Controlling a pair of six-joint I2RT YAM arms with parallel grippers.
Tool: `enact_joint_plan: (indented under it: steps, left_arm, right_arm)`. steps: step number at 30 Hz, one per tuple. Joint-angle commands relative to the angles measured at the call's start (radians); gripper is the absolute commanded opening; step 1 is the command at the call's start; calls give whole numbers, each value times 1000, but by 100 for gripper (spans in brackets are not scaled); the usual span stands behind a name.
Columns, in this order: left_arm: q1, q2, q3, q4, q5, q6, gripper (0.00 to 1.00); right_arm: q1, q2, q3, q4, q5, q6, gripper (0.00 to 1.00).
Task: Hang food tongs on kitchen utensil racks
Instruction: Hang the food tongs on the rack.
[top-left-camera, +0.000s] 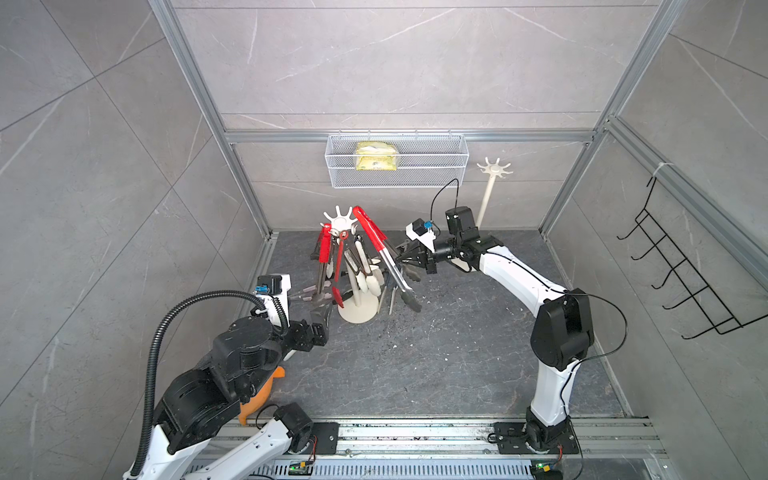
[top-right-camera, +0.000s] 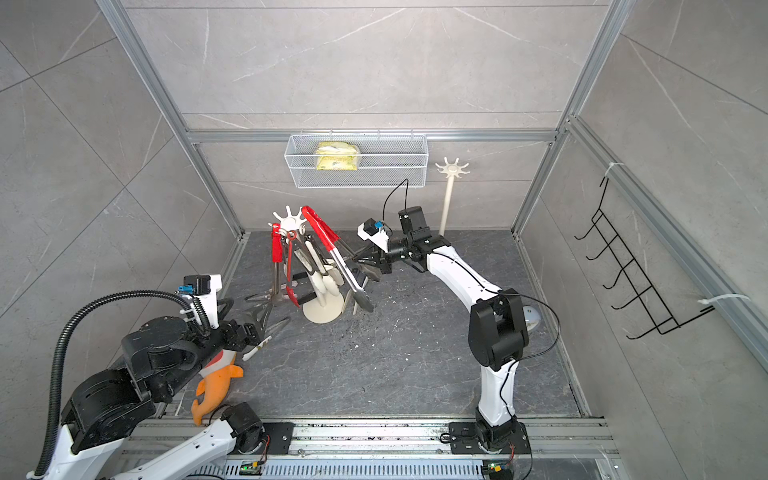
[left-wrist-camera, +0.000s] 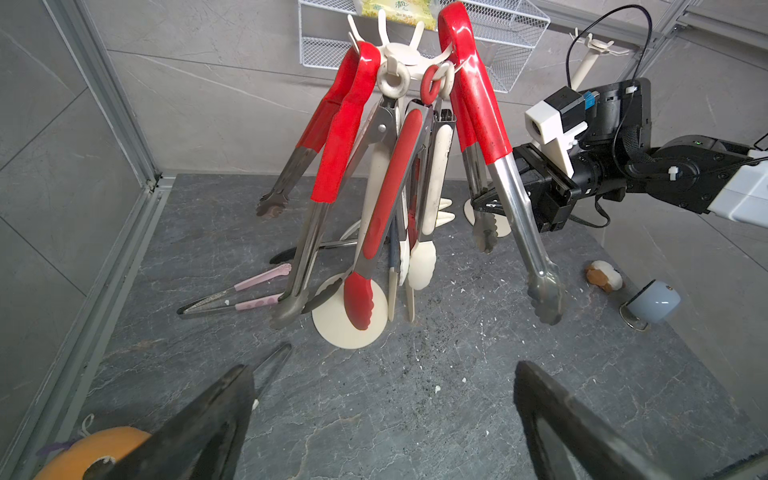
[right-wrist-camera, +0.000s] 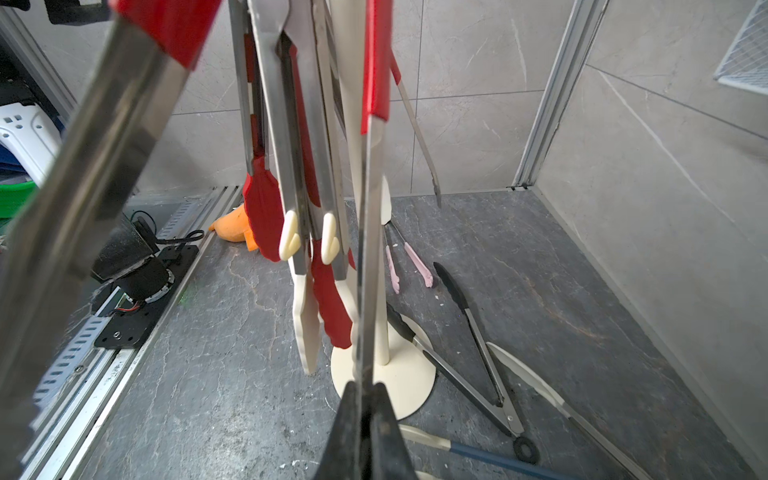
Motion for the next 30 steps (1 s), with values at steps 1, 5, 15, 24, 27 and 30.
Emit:
enact_joint_plan:
  steps: [1, 5, 15, 24, 27, 30]
  left_arm:
    - [-3, -8, -1, 22, 0, -9, 99]
    - [-3, -8, -1, 22, -2, -10, 99]
    - [-3, -8, -4, 23, 0, -12, 99]
    - [-3, -6, -2, 24, 0, -11, 99]
    - [-3, -5, -3, 26, 2, -11, 99]
    - [-3, -5, -1, 25, 1, -11, 99]
  right_arm:
    - [10, 5, 32, -26, -19, -24, 0]
    - [12, 6, 31, -44, -16, -37, 0]
    - [15, 6, 22, -56, -8, -45, 0]
    - [18, 8, 20, -76, 4, -54, 0]
    - [17, 9, 22, -80, 8, -46, 0]
    - [17, 10, 22, -86, 15, -41, 10]
